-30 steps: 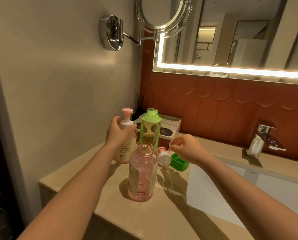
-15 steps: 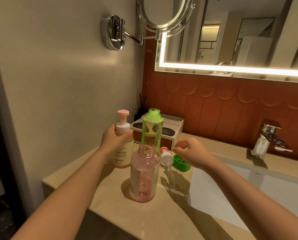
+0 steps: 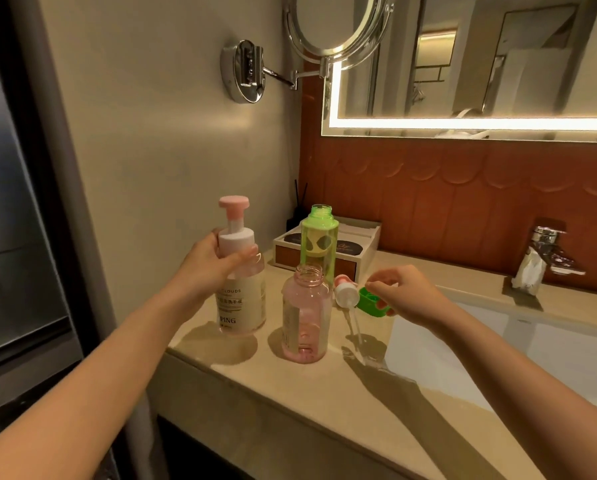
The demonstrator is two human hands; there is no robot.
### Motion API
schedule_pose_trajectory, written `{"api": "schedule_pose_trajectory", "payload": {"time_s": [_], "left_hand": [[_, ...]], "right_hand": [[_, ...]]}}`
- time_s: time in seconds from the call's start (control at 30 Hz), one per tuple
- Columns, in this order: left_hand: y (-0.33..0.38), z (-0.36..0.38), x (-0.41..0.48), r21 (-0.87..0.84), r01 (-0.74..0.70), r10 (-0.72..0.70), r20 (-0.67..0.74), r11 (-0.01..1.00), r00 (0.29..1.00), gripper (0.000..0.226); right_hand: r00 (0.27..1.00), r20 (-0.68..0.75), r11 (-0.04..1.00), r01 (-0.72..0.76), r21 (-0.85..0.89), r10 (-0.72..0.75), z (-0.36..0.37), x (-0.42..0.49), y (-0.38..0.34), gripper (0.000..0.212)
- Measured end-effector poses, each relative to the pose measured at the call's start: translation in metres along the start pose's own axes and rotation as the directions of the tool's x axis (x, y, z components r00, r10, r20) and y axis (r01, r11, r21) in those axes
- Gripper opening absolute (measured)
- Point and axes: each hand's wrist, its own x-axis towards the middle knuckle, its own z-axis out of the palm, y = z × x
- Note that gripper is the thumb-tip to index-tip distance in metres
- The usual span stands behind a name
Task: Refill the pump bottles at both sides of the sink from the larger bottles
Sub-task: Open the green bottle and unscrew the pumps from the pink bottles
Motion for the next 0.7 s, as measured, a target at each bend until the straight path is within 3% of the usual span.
{"api": "schedule_pose_trajectory", "payload": {"time_s": [0.1,0.3,0.5,0.63,0.7], "left_hand": [[0.023,-0.002,-0.027,-0.007,-0.043,0.043,0.070,0.999,0.997,0.032],[0.055,0.018,-0.075,-0.021,-0.054,0.057,0.235,0.998,0.970,0.055],[0.045,0.072,-0.100,-0.080,-0.006,0.039,0.416,0.997,0.908,0.045],[0.027,0.109,-0.106,-0.066,0.025,0.007,0.446,0.997,0.895,0.054],[0.022,0.123,-0.105,-0.056,0.003,0.022,0.439,0.998,0.898,0.048]], "right_hand": [[1.000,0.002,0.999,0.030,0.031,-0.030,-0.005,-0.016,0.000,0.021],[0.998,-0.009,0.994,0.065,0.089,-0.064,-0.020,-0.050,0.006,0.020],[0.993,-0.005,0.986,0.118,0.114,-0.118,-0.033,-0.082,0.023,0.019],[0.992,0.011,0.983,0.122,0.135,-0.125,-0.033,-0.094,0.034,0.016],[0.991,0.010,0.982,0.128,0.138,-0.131,-0.032,-0.095,0.038,0.014]]}}
